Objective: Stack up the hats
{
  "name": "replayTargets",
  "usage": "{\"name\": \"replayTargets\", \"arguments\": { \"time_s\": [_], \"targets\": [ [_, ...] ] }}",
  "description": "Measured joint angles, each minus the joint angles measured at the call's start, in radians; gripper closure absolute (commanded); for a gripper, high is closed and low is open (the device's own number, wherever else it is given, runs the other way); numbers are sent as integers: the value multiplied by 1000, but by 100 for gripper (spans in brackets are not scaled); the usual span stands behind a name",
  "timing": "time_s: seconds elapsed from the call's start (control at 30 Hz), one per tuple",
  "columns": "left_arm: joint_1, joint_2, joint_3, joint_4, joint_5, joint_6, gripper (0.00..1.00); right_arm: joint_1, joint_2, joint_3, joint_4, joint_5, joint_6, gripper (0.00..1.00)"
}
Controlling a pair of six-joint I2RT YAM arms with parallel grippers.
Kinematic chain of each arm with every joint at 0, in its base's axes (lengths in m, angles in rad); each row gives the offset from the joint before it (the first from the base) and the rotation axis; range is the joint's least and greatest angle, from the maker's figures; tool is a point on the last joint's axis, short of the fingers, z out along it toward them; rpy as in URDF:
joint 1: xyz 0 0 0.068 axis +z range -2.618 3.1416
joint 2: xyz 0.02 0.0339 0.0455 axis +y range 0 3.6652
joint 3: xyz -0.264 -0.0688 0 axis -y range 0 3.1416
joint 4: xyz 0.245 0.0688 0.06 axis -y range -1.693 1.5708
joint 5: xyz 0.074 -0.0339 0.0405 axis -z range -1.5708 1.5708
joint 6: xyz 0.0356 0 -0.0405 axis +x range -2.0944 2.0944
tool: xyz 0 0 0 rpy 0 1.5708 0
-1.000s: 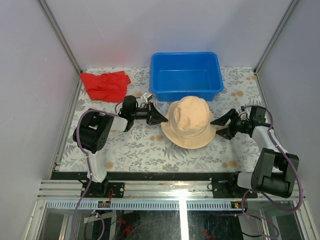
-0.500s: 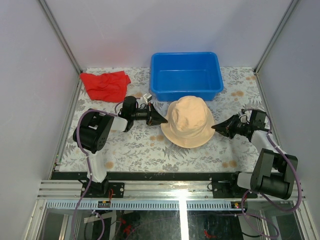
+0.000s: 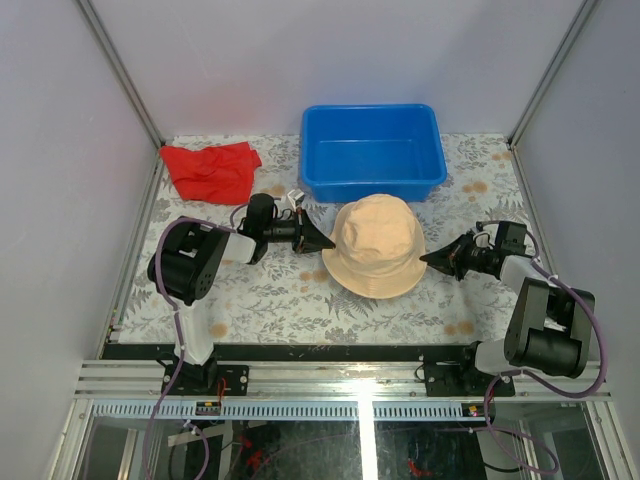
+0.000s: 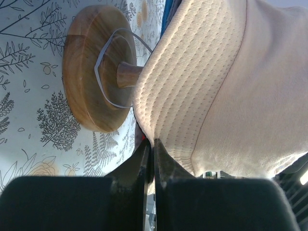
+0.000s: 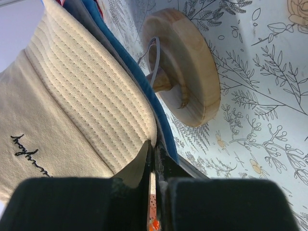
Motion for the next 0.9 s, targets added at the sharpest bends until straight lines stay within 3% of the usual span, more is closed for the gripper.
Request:
{"name": "replayTargets", "arguments": {
  "time_s": [0.07,0.13,0.2,0.3,0.33,0.53,0.63,0.7,0.8,0.9],
  "targets": [
    [0,0,0,0,0,4,100,0,1,1,2,-1,-6,97],
    [0,-5,1,-8,-5,12,94,1,-1,10,-9,1,-17,86],
    [0,-25,2,-42,-16,32,74,1,-8,28,-32,11,-32,73],
    [0,-65,6,-127,-50,81,51,0,-34,62,-76,55,-59,56],
    [0,-77,10,-164,-63,96,48,0,-42,72,-87,67,-66,52],
    [8,-143,40,-320,-163,177,41,0,-87,173,-179,154,-115,40],
    [26,-191,39,-392,-226,210,38,0,-88,220,-236,233,-151,23],
    [53,-242,38,-439,-262,236,37,0,-91,245,-274,299,-172,1],
    [115,-340,39,-529,-300,293,33,0,-112,274,-323,407,-194,0],
    [197,-470,62,-681,-352,377,10,0,-158,307,-377,518,-203,1]
  ]
}}
